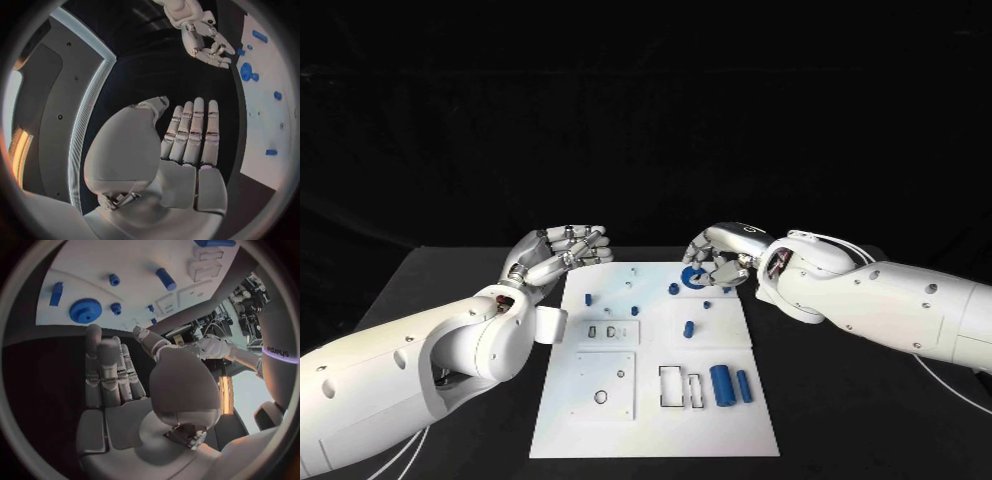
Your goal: Assemble the parts on the task board
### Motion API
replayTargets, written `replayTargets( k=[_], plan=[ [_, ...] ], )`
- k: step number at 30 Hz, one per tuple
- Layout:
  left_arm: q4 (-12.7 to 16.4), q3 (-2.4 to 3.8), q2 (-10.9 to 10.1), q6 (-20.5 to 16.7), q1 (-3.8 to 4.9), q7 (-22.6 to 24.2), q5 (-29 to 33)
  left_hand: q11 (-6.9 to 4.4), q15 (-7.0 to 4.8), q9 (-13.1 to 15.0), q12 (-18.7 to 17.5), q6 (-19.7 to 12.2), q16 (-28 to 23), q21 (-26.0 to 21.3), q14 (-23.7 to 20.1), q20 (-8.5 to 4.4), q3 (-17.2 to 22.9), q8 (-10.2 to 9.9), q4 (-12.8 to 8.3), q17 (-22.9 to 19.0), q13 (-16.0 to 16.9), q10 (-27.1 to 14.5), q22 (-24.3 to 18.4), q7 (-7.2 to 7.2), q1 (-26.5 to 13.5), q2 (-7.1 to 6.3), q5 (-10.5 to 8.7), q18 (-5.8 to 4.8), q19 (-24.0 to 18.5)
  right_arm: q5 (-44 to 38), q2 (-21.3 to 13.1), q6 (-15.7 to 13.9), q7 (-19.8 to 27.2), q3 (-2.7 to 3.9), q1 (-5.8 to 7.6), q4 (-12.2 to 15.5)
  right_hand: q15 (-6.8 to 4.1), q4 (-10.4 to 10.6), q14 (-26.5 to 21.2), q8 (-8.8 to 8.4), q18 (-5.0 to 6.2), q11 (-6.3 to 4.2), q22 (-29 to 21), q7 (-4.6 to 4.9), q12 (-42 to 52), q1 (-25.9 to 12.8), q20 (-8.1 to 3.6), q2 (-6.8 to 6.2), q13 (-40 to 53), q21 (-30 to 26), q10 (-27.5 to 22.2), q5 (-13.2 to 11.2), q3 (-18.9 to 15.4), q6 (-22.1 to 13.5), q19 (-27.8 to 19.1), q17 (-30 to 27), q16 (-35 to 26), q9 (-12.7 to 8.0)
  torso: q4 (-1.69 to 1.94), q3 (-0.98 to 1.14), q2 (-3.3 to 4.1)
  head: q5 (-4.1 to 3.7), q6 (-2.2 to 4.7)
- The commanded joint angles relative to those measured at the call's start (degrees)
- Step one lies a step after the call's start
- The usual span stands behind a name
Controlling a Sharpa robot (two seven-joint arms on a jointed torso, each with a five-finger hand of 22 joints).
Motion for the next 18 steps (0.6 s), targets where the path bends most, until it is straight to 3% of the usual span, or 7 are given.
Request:
replayTargets(
  k=[1, 11, 18],
  plan=[
    [0.8, 0.2, 0.0, 2.2, 0.1, -0.1, 0.2, 0.14, 0.11, 0.0, -0.3, 0.1, -0.1, 0.0, 0.0, 0.03, 0.3, 0.0, 0.1, 0.1, 0.0, 0.1, -0.1, 0.7, -0.2, -0.48, -0.32, 0.32, 0.3, -8.3, 0.5, 1.7, -4.4, 0.04, 0.14, -0.1, 0.09, 0.6, 1.7, 0.01, -0.72, 0.28, 5.3, 0.01, 0.3, 0.4, 0.01, -0.48, 0.4, 4.1, -0.7, -0.1, -0.2, -0.3, 2.3, 5.9, 5.9, 0.3, 0.27, 0.04, 1.31, -0.3, 0.02],
    [2.0, 0.66, -0.2, 2.4, 0.1, 0.0, 0.3, 0.16, 0.13, 0.0, -0.4, 0.1, -0.2, -0.1, -0.1, 0.04, 0.3, 0.0, 0.1, 0.1, 0.0, 0.1, -0.1, 0.73, -0.2, -0.51, -0.31, 0.31, 0.3, -10.7, 2.4, 2.1, -6.7, 0.05, 0.23, -1.0, 0.24, 1.2, 1.8, -0.15, -1.56, 0.45, 11.9, -0.06, 0.7, 1.2, 0.18, -0.57, 0.5, 9.1, -2.9, -0.1, -0.6, -1.1, 4.9, 11.8, 12.1, 0.7, 0.44, -0.15, 3.11, -0.19, 0.33],
    [2.3, 0.85, -0.3, 2.4, 0.1, 0.0, 0.3, 0.2, 0.17, 0.0, -0.5, 0.0, -0.3, -0.1, -0.1, 0.05, 0.3, 0.0, 0.2, 0.1, 0.0, 0.1, -0.2, 0.77, -0.3, -0.53, -0.3, 0.31, 0.2, -11.1, 3.3, 2.5, -7.0, 0.05, 0.24, -1.4, 0.23, 1.3, 1.9, -0.02, -1.88, 0.41, 14.2, -0.11, 1.2, 1.6, 0.21, -0.24, 0.6, 10.8, -3.0, -0.1, -0.5, -1.1, 5.9, 13.2, 13.6, 0.9, 0.68, -0.21, 3.64, -0.23, 0.33]
  ],
)
